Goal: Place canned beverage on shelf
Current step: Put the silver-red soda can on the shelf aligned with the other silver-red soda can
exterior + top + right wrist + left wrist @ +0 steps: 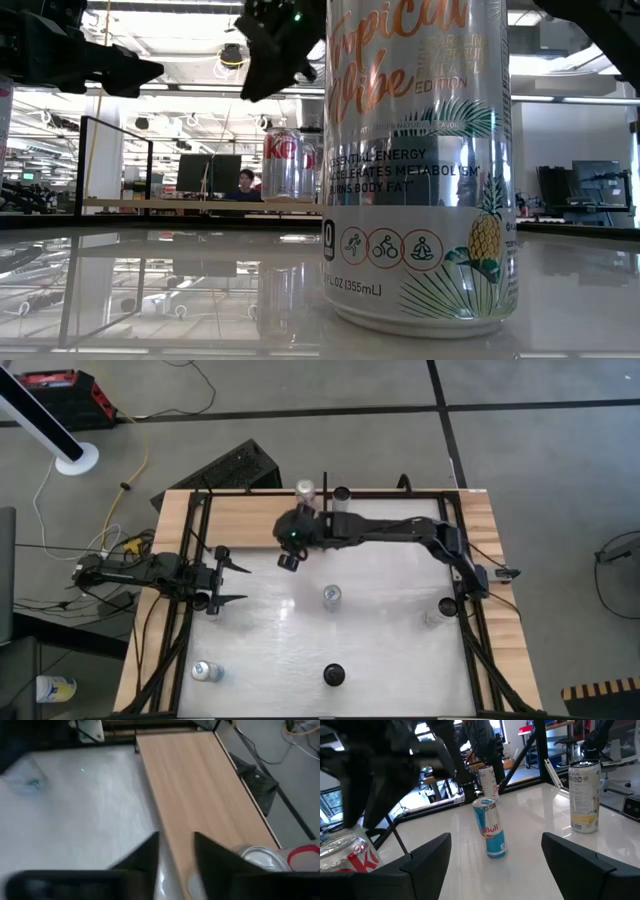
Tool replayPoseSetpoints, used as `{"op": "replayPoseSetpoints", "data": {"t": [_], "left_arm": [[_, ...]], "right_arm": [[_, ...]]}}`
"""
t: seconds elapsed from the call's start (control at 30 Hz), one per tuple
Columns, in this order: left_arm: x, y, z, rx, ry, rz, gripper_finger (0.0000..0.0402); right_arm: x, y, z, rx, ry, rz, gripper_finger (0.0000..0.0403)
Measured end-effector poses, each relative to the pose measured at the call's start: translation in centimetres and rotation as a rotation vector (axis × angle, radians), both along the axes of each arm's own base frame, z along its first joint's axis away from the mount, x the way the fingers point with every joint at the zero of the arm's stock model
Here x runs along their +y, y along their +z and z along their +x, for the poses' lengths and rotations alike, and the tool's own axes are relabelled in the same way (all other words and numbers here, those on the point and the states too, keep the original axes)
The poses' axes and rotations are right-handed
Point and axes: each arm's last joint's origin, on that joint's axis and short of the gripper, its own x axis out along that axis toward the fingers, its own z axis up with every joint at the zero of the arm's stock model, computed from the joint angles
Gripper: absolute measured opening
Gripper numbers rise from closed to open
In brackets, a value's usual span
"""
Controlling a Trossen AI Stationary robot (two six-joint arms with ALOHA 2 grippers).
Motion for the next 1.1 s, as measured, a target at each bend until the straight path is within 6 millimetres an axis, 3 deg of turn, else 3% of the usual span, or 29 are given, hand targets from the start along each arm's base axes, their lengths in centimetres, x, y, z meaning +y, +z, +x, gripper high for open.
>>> {"op": "replayPoseSetpoints", "data": {"t": [0.07,0.1,0.27,0.83,1.1], "left_arm": [[0.0,0.0,0.0,0.0,0.0,0.0,0.03],[0.0,0.0,0.0,0.0,0.0,0.0,0.03],[0.0,0.0,0.0,0.001,0.0,0.0,0.03],[0.0,0.0,0.0,0.001,-0.008,0.001,0.03],[0.0,0.0,0.0,0.001,-0.008,0.001,0.03]], "right_arm": [[0.0,-0.6,0.2,0.027,0.001,-0.009,0.0032],[0.0,-0.9,0.1,0.045,-0.004,-0.015,0.002],[-0.7,-2.5,0.1,0.115,-0.08,-0.037,0.002],[-3.6,-3.4,-1.6,0.265,-0.198,-0.033,0.0016],[-3.7,-3.5,-2.0,0.305,-0.23,-0.044,0.0016]]}}
